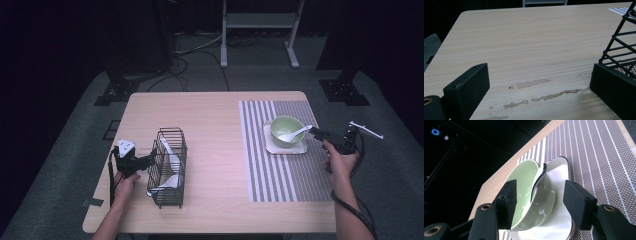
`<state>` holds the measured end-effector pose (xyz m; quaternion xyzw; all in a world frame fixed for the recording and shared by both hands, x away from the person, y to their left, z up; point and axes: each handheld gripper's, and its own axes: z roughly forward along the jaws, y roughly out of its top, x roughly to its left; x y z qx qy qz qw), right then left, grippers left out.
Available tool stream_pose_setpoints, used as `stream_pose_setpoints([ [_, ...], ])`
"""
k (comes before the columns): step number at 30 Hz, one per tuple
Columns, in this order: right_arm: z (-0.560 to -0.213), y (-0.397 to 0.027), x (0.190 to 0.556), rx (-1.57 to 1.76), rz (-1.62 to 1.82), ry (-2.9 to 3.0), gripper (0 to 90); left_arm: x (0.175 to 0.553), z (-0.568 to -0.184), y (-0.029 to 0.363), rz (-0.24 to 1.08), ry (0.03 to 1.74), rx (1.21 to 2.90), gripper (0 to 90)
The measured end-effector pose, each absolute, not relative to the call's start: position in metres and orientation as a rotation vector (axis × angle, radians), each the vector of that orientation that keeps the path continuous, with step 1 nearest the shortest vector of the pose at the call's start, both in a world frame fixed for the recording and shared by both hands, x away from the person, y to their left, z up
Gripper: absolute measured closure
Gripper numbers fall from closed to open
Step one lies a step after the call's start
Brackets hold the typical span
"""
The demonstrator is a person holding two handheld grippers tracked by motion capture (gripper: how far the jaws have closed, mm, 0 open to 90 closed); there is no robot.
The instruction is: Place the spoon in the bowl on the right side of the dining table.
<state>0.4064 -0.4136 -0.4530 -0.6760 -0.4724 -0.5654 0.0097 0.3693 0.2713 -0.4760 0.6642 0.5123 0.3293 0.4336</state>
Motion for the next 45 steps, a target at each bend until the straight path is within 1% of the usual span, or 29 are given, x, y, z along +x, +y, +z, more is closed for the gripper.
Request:
stream_pose_setpoints([
  [14,-0.458,-0.409,0.397,-2.070,-1.742,-1.541,40.4,0.369,-0.476,0.272,0.818,1.280,1.656,1.6],
  [45,-0.457,-0.390,0.376,-1.961,-1.697,-1.689,38.2,0.369,-0.476,0.271,0.823,1.278,1.658,1.6],
])
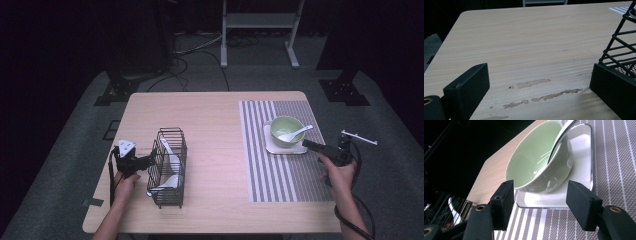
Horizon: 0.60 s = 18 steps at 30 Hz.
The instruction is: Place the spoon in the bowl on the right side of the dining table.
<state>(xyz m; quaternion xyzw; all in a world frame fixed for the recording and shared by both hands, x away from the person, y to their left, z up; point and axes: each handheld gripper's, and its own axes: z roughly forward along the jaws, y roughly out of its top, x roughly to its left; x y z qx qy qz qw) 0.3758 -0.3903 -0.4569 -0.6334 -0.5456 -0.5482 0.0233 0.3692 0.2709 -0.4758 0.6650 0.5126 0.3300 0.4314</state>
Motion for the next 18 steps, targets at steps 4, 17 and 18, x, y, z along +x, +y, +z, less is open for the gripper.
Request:
stream_pose_setpoints([
  [4,-0.457,-0.385,0.370,-1.932,-1.688,-1.711,37.7,0.369,-0.476,0.271,0.823,1.278,1.658,1.6],
  [17,-0.453,-0.372,0.360,-1.889,-1.654,-1.822,37.2,0.369,-0.476,0.271,0.823,1.279,1.656,1.6],
  [18,-0.453,-0.371,0.359,-1.883,-1.653,-1.827,37.2,0.369,-0.476,0.271,0.823,1.279,1.657,1.6],
])
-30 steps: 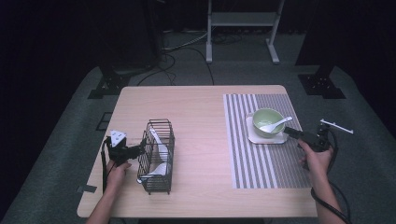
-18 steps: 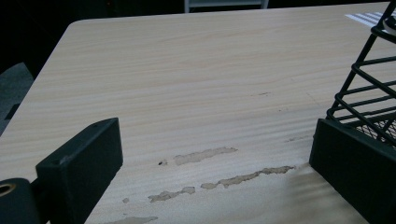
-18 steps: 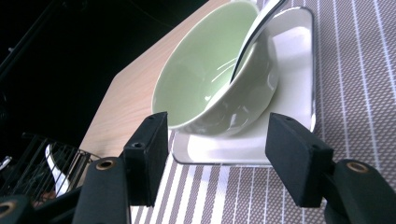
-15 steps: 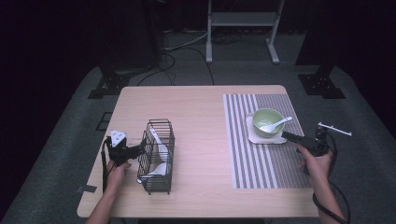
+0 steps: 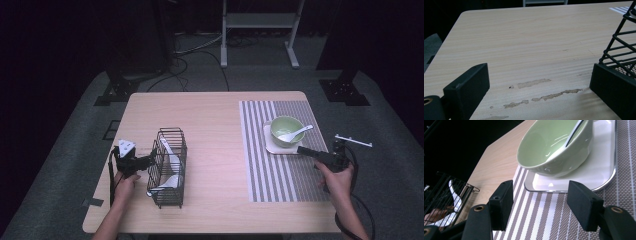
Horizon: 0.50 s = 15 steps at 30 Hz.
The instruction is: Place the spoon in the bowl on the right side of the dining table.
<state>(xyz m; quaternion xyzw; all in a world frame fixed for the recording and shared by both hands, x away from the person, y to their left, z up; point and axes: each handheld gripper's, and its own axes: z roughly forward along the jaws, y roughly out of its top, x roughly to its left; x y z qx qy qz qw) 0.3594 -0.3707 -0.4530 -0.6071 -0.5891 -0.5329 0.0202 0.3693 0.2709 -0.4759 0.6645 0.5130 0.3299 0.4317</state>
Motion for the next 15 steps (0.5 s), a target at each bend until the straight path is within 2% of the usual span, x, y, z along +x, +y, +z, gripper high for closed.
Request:
stream_pose_setpoints([
  [15,-0.455,-0.359,0.342,-1.829,-1.645,-1.878,36.6,0.369,-0.476,0.271,0.822,1.281,1.656,1.6],
])
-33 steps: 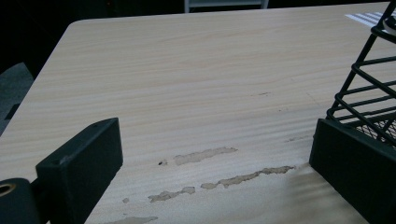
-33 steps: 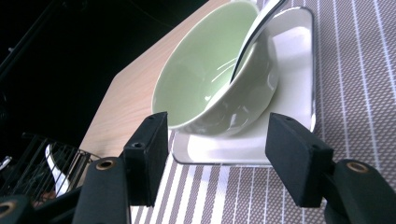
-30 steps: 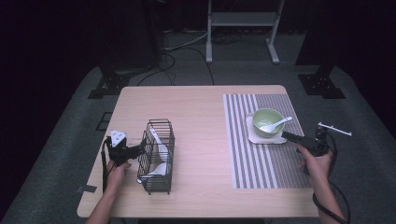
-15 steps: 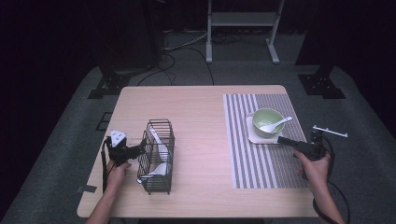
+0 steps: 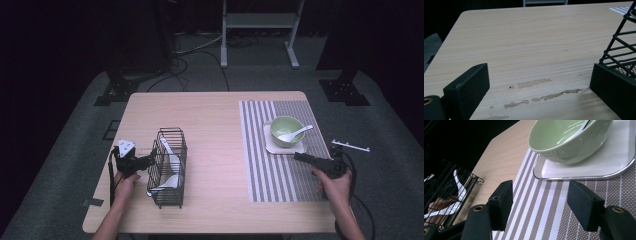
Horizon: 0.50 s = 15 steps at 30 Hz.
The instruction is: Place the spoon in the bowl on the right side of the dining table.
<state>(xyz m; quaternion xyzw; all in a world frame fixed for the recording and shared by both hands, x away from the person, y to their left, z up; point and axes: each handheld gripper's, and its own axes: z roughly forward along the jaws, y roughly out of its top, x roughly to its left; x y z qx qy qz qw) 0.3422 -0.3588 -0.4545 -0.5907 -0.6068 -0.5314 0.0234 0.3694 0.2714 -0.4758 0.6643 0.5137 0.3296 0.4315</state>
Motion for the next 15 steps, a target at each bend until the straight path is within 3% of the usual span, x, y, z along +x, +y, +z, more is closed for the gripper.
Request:
stream_pose_setpoints([
  [15,-0.456,-0.347,0.323,-1.777,-1.646,-1.936,36.5,0.369,-0.476,0.272,0.821,1.282,1.655,1.6],
])
